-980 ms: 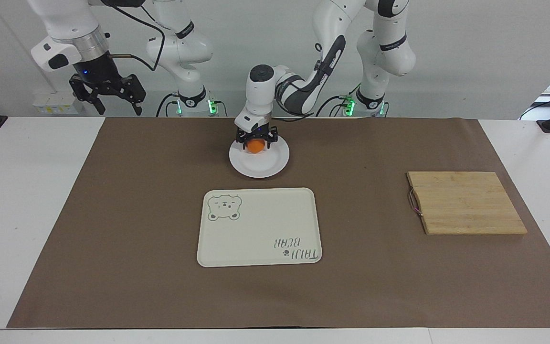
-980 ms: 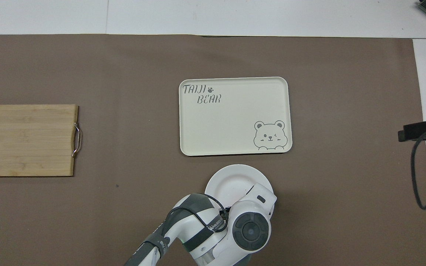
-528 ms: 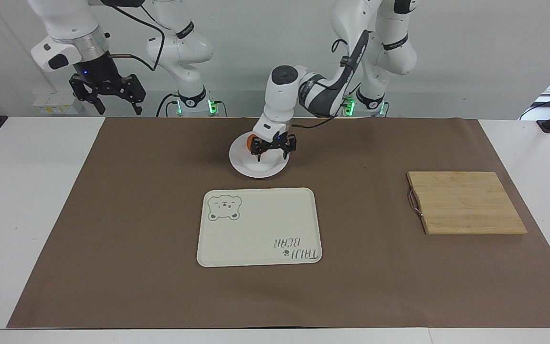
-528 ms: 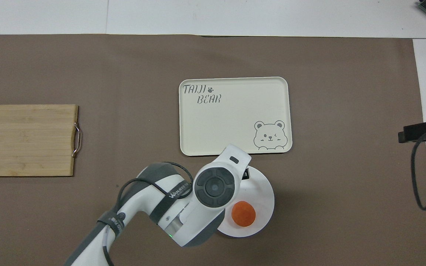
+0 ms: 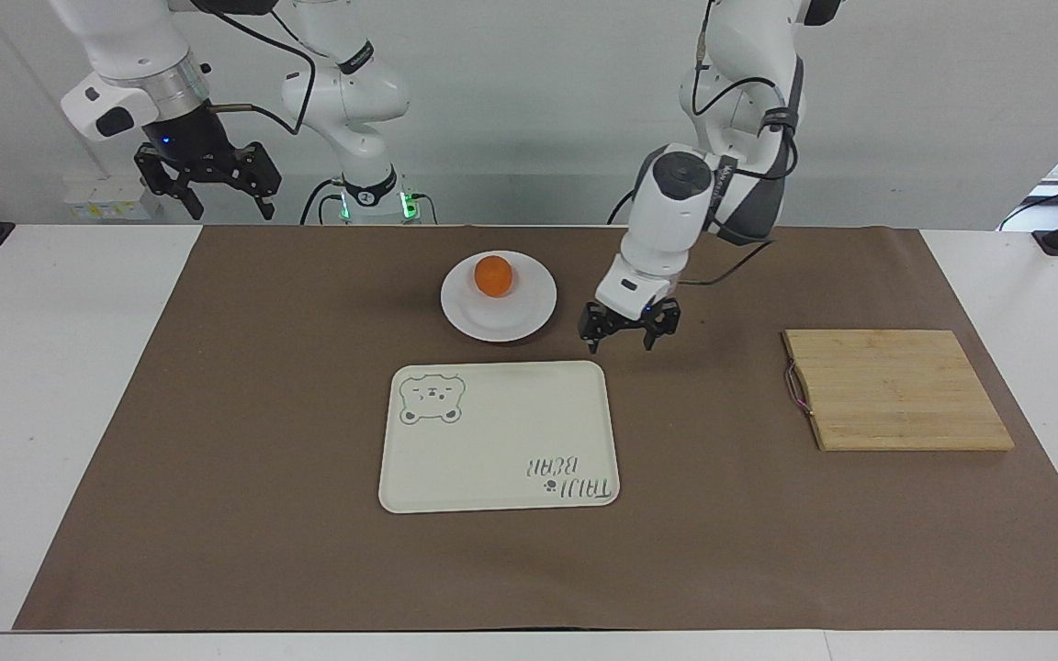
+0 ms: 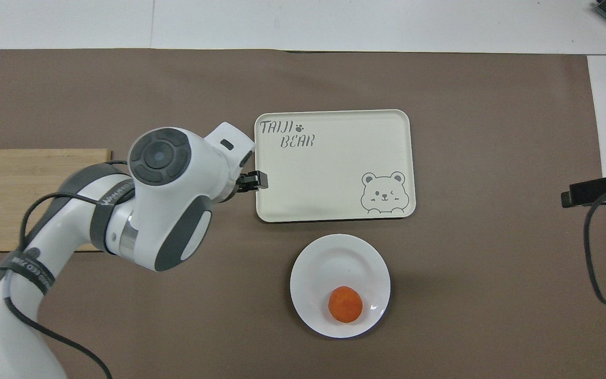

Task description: Place orange and plate with both arms

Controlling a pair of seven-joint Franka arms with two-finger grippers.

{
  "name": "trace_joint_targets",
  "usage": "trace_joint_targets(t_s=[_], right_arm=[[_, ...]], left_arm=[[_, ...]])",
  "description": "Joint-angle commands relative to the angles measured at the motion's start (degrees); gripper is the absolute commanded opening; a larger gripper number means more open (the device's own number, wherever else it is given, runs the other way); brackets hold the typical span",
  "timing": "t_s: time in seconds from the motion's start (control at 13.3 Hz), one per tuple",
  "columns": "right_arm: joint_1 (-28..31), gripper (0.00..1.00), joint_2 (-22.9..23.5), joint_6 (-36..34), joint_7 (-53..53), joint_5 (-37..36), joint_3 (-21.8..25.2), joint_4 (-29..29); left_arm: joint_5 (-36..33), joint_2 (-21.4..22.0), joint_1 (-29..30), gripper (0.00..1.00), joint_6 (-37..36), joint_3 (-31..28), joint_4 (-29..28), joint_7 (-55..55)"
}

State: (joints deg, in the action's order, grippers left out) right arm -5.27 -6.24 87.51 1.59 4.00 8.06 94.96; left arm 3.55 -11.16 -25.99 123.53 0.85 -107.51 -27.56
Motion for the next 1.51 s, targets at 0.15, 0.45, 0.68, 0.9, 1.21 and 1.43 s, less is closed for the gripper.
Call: trace_joint_targets(t_s=[0.15,0.45,0.68,0.9,1.21,1.43], right_arm=[[0.27,1.00,0.17,12.32,3.59,16.34,-0.42,13.30],[0.87,1.00,1.49,16.19,14.64,28.04,-0.42,23.40],[0.18,1.00,1.93,21.03,19.15,33.34,-0.42,29.40],[0.09,1.00,3.33,23.22,26.24,42.73,-0.42,35.45],[-2.10,1.00,3.34,24.63,30.39,51.60,-0.50,42.31],[-2.90,1.00,4.65,26.05,36.72,56.89,-0.50,47.41]], left_arm=[[-0.56,1.49,13.22,1.00,-6.70,0.73,3.78,16.02],[-0.03,4.99,22.37,1.00,-13.39,0.64,5.64,28.77],[-0.12,9.30,24.76,1.00,-16.82,0.56,5.64,31.08],[-0.82,12.64,25.37,1.00,-20.16,-0.31,5.90,33.18],[-2.49,12.65,25.55,1.00,-30.60,-0.76,14.06,34.07],[-3.54,10.90,25.55,1.00,-37.03,-0.76,19.25,34.07]])
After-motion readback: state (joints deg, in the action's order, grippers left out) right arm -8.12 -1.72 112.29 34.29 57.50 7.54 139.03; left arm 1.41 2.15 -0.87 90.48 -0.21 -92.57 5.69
